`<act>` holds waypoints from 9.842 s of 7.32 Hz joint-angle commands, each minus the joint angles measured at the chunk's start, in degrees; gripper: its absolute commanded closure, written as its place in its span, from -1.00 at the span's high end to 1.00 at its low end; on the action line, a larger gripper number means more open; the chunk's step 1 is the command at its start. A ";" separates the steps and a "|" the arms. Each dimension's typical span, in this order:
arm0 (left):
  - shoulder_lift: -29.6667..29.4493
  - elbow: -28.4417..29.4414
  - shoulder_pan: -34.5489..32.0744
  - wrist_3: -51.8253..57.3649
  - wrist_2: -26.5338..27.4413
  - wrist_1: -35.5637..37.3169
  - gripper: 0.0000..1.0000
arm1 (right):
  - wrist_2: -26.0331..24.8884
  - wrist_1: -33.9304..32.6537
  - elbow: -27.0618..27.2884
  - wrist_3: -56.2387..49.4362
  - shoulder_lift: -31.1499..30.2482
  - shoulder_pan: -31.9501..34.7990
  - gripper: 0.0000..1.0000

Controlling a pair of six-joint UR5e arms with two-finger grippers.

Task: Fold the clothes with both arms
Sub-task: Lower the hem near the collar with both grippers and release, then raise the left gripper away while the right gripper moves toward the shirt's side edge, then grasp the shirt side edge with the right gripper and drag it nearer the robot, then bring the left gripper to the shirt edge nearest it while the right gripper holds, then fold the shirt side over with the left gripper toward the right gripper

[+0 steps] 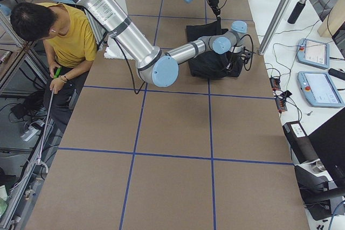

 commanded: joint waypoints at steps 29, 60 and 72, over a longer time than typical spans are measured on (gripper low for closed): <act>-2.83 -2.18 -2.10 -8.44 -0.20 -5.39 0.35 | -12.74 13.14 67.56 42.50 -50.91 -38.34 -1.00; 11.33 -23.81 16.83 -6.98 5.43 10.08 -1.00 | -10.37 -14.45 74.02 39.43 -32.57 -31.28 1.00; -24.93 27.07 0.63 6.77 5.26 -19.46 1.00 | -17.39 -14.37 66.65 34.90 -29.41 -31.89 0.99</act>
